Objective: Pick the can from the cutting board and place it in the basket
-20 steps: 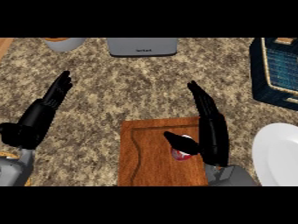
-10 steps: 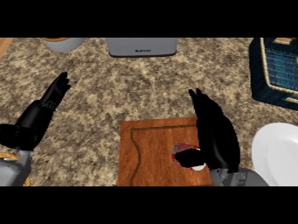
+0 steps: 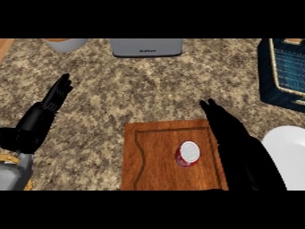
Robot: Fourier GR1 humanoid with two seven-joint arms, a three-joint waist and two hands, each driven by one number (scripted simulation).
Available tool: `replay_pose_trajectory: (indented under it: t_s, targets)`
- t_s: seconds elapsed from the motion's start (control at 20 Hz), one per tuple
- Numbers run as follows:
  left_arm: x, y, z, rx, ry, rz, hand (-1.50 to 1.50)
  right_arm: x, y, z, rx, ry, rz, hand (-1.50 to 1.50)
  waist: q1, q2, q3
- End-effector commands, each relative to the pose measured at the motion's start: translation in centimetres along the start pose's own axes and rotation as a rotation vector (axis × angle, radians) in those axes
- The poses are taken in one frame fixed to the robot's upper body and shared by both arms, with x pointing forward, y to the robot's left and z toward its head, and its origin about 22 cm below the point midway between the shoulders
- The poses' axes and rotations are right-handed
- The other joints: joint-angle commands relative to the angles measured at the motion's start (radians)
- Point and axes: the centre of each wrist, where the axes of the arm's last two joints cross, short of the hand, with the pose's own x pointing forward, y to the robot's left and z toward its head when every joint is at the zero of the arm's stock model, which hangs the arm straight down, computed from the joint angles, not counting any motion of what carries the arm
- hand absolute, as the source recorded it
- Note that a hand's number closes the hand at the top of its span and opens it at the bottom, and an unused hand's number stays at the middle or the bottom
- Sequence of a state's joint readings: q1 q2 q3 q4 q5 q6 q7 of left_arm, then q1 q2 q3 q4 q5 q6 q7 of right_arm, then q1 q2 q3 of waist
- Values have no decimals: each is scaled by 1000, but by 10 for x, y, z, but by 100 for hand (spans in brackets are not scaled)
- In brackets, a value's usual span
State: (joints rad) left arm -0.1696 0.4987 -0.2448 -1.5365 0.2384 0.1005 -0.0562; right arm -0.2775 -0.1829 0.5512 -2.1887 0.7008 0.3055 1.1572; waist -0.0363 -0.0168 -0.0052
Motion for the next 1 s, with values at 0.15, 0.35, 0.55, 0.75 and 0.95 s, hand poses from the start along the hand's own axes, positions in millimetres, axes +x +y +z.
replay_pose_trajectory:
  t_s: [0.15,0.35,0.55,0.75,0.95]
  targets:
    - [5,-9,0,-9,-19,-1,0,7,-27,27,-9,171,108,-150,25,8,1]
    - [6,-18,-5,-18,-22,15,0,-3,-20,29,-21,202,41,-150,26,13,3]
    - [2,5,0,-38,-25,10,0,-6,-15,31,-17,194,-2,-150,32,13,4]
    - [11,8,-16,-21,-16,7,0,-11,9,31,-44,178,-6,-150,27,15,5]
    - [0,5,3,-36,-35,14,0,-35,18,-10,-80,197,14,-150,39,17,5]
